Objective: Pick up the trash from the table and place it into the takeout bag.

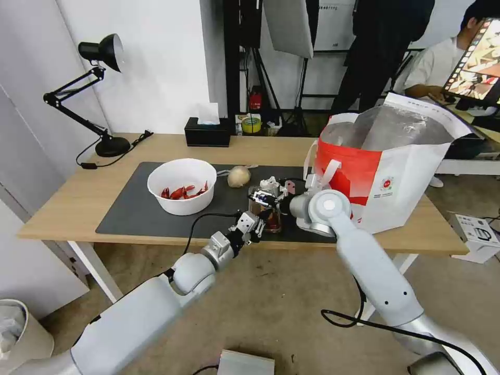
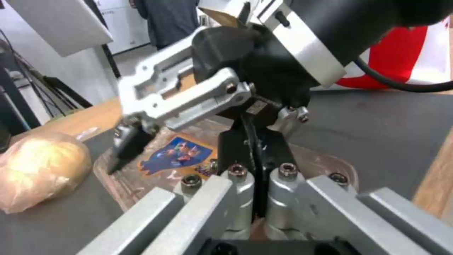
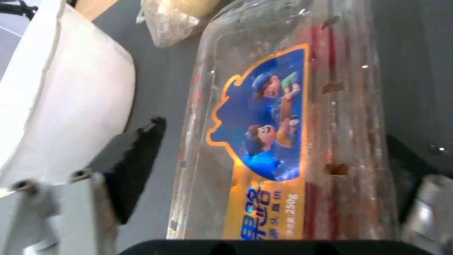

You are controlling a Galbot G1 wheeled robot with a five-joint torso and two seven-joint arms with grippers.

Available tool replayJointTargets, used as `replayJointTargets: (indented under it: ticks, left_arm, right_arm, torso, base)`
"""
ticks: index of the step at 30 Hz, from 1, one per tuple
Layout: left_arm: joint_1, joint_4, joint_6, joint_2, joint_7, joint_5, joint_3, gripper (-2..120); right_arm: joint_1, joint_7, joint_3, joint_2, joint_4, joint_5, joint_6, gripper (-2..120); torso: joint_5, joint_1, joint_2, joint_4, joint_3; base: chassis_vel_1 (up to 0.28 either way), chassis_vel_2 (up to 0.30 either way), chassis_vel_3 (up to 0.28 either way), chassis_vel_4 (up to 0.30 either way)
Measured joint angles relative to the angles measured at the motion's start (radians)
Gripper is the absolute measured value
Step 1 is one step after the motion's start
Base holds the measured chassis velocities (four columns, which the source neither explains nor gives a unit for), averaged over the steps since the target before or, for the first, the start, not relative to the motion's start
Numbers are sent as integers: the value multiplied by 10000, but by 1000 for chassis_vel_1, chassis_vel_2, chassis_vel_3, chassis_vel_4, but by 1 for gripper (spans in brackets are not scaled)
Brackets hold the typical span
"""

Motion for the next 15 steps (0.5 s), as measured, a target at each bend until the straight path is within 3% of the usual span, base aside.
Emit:
replayJointTargets:
  ticks: [15]
  left_arm:
    - [-11,-120,-3,63,-16,-37,7,0]
  right_arm:
    - [-55,64,101,-6,-43,38,4,25]
  torso:
    - [3,1,-1,4,3]
  base:
    - [0,0,0,0]
